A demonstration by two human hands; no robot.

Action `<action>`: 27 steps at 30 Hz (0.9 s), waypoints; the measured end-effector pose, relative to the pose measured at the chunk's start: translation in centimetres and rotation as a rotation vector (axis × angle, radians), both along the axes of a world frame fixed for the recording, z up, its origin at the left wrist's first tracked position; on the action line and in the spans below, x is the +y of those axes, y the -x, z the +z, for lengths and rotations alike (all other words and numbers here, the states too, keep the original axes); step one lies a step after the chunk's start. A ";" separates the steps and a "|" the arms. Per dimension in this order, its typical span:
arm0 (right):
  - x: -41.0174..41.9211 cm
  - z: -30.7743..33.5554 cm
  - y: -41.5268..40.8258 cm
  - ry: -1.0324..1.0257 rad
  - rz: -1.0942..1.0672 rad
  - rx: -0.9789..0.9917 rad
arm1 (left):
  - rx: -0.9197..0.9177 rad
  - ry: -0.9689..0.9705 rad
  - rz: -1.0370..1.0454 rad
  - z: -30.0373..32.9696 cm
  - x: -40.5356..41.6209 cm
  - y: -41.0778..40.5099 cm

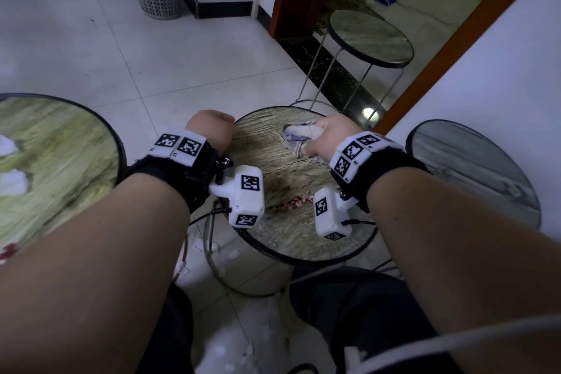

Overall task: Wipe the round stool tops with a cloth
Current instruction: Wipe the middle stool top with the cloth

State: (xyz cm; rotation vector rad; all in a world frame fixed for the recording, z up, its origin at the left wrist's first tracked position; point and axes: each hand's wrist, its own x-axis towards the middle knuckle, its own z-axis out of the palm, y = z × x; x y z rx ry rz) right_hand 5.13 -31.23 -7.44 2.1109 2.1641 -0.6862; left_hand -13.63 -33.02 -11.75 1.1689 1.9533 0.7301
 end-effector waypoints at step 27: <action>-8.4 1.0 -3.3 0.074 -0.213 0.188 | 0.038 0.033 -0.027 1.1 -5.2 -1.0</action>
